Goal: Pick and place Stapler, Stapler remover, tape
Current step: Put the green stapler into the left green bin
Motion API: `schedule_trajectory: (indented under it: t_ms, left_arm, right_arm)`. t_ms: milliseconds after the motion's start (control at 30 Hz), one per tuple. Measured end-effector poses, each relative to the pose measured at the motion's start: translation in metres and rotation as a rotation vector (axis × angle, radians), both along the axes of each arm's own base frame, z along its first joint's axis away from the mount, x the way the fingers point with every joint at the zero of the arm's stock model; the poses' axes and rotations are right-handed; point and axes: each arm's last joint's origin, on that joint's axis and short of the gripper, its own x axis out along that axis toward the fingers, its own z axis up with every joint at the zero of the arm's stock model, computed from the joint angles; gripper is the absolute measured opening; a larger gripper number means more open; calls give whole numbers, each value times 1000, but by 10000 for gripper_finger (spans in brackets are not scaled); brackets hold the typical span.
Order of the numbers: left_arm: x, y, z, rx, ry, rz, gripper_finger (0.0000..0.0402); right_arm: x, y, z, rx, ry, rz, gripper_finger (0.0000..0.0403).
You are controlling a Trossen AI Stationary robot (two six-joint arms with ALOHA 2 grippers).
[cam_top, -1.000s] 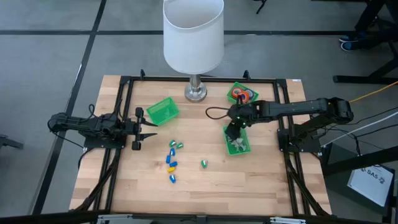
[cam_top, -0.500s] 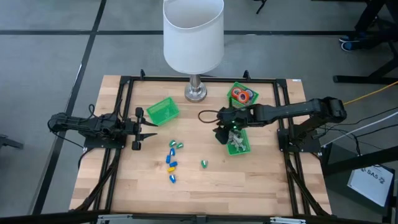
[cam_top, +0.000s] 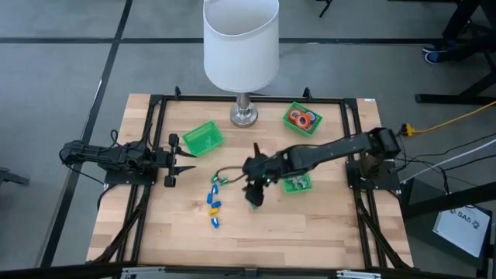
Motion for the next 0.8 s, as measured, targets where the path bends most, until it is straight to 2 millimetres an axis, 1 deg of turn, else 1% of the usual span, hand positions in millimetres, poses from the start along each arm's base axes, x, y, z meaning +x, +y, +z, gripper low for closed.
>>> schedule_trajectory:
  t_ms: [67,167,333,567,667,800]
  left_arm:
    - [0,0,0,0,0,0,157]
    - [0,0,0,0,0,0,157]
    - [0,0,0,0,0,0,157]
    - [0,0,0,0,0,0,157]
    - [0,0,0,0,0,0,157]
    - [0,0,0,0,0,0,157]
  right_arm:
    - [4,13,0,24,41,-12,192]
    - [3,28,-4,64,121,-56,192]
    - [-7,45,-10,196,258,-185,192]
    - [-18,55,-14,444,453,-523,192]
    - [-20,57,-18,483,482,-605,192]
    - [-22,56,-23,504,498,-661,192]
